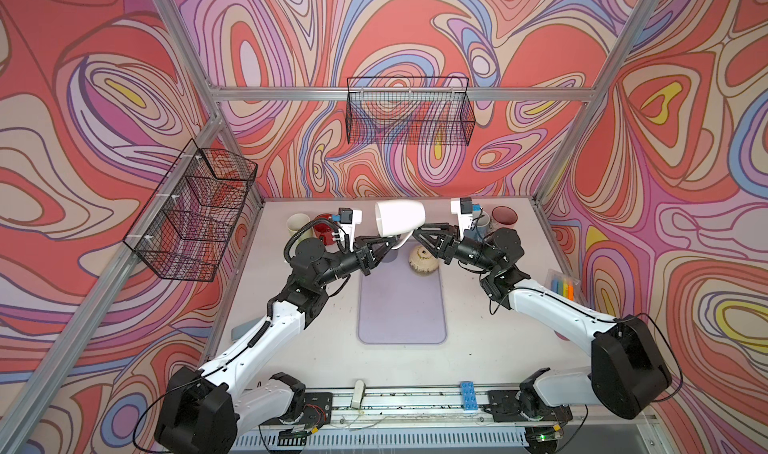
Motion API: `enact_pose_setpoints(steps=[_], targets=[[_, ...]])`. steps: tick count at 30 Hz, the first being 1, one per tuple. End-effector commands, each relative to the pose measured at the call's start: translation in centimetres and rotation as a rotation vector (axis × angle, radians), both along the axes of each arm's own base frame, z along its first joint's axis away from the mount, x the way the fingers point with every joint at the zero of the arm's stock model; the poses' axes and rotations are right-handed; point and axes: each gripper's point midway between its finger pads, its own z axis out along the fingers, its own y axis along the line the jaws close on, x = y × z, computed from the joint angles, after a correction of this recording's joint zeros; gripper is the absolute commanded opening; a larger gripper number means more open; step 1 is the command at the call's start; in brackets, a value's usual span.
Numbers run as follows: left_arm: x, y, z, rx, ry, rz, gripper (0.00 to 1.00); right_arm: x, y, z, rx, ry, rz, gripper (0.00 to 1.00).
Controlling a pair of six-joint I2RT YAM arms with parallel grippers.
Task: Turn the mug right side up
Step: 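Carry the white mug toward the red mug with the left gripper while the right withdraws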
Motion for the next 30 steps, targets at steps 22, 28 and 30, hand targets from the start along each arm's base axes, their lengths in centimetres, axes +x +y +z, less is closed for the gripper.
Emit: enact_pose_setpoints(steps=[22, 28, 30], targets=[[5.5, 7.8, -2.5, 0.573, 0.195, 0.433, 0.0, 2.3, -2.5, -7.1, -0.234, 0.124, -0.21, 0.37], [7.7, 8.7, -3.3, 0.696, 0.232, 0.44, 0.0, 3.0, -4.7, -9.8, -0.413, 0.179, -0.344, 0.35], [8.4, 8.6, -3.7, 0.735, 0.246, 0.418, 0.0, 2.8, -5.3, -10.3, -0.446, 0.191, -0.367, 0.35]])
